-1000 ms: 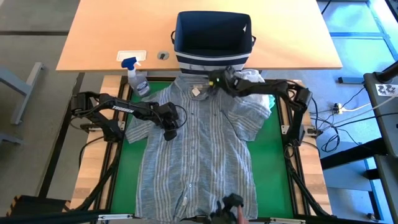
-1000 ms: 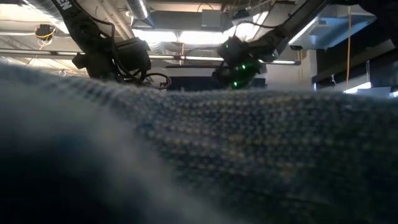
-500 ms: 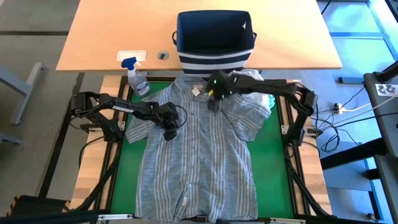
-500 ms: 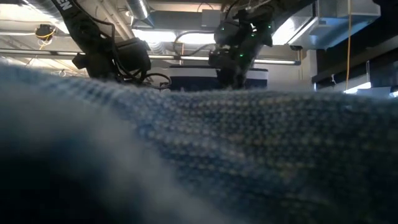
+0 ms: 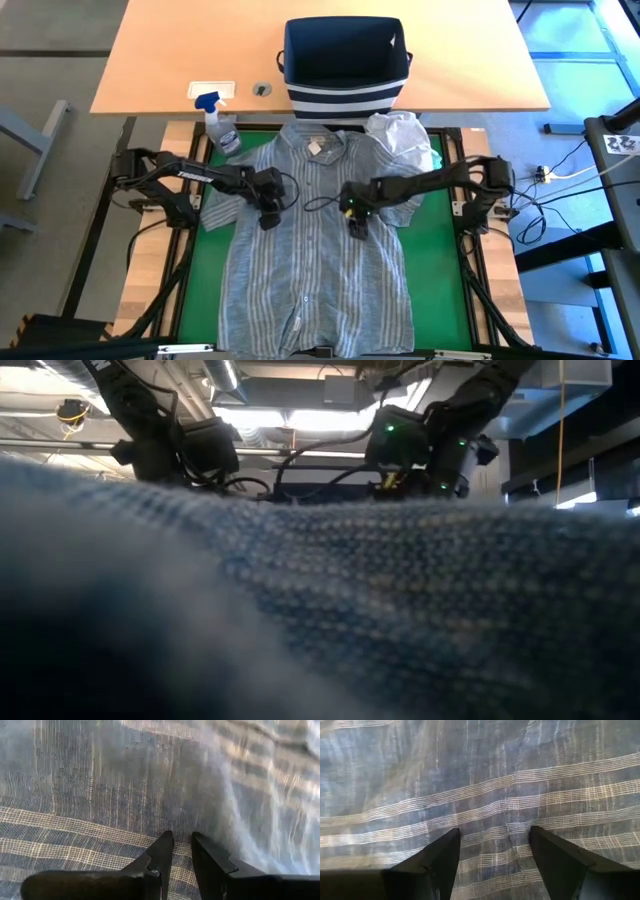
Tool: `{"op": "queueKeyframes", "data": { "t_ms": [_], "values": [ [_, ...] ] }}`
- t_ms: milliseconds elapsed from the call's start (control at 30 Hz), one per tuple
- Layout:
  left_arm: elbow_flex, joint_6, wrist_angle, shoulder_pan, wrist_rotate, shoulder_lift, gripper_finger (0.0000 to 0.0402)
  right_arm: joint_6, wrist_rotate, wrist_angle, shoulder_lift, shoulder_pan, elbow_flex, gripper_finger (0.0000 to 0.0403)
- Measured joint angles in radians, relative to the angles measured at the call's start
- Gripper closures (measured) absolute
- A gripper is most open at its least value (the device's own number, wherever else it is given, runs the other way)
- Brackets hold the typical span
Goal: Fold laundry
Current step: Fold the blue polo shirt
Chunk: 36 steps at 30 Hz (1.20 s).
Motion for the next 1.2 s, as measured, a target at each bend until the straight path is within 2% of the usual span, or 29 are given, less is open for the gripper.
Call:
{"op": "queueKeyframes", "data": {
  "t_ms": [167,300,433,567,767,933,1067,1200],
  "values": [
    [0.004,0.027,-0.150,-0.046,-0.014,-0.007,0.0331,0.015,0.049,0.014,-0.015,0.067,-0.020,0.0160],
    [0.014,0.054,-0.257,-0.051,-0.020,-0.047,0.0331,-0.021,0.134,-0.082,-0.073,0.076,0.033,0.0160],
    [0.083,0.086,-0.327,-0.029,-0.119,-0.130,0.0331,-0.088,0.269,-0.241,-0.193,0.024,0.131,0.0160],
    [0.139,0.141,-0.334,0.000,-0.164,-0.215,0.0331,-0.068,0.297,-0.405,-0.331,-0.060,0.145,0.0160],
    [0.156,0.164,-0.319,0.049,-0.193,-0.277,0.0331,0.118,0.252,-0.590,-0.614,-0.219,0.055,0.0160],
    [0.156,0.164,-0.317,0.077,-0.186,-0.276,0.0331,0.336,0.182,-0.724,-0.838,-0.281,-0.079,0.0160],
    [0.149,0.166,-0.300,0.084,-0.184,-0.275,0.0331,0.573,0.160,-0.737,-0.949,-0.279,-0.209,0.0160],
    [0.149,0.175,-0.294,0.084,-0.183,-0.275,0.0331,0.749,0.153,-0.730,-1.002,-0.279,-0.325,0.0160]
  ]
}}
